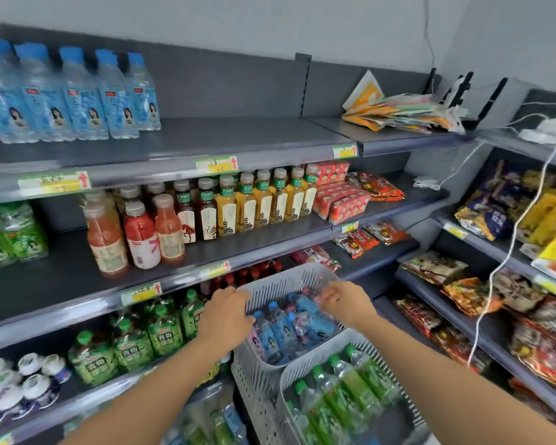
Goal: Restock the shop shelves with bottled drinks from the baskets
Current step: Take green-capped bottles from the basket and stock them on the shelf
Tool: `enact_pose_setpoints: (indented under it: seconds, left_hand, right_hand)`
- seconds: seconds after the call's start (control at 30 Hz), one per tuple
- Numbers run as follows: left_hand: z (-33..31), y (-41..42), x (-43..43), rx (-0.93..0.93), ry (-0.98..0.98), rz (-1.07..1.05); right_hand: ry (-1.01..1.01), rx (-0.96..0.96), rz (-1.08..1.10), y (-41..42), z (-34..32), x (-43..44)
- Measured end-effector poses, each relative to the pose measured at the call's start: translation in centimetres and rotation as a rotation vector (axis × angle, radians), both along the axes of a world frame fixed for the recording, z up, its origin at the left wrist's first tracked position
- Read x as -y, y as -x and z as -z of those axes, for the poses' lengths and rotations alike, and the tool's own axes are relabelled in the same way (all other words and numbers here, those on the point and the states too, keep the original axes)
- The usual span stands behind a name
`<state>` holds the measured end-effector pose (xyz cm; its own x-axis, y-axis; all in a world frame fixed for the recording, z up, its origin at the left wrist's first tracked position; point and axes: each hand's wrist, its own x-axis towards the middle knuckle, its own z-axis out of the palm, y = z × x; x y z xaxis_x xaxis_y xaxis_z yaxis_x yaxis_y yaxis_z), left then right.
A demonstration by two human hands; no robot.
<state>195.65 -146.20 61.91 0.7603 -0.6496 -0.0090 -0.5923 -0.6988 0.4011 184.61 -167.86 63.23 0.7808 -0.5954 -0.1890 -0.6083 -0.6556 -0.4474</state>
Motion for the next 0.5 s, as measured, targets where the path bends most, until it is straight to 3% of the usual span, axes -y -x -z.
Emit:
enact_pose_setpoints:
  seconds: [0.27, 0.5]
  left_hand:
    - [6.5, 7.9, 4.4, -0.04, -0.187, 0.171]
    - [12.5, 11.8, 9.8, -0.124, -0.316, 0.181]
  right_hand:
    - [-0.037, -0.222, 0.041, 7.5, 6.4, 3.1]
    - [-0.092, -0.36, 0.005, 10.1, 12.2, 7.3]
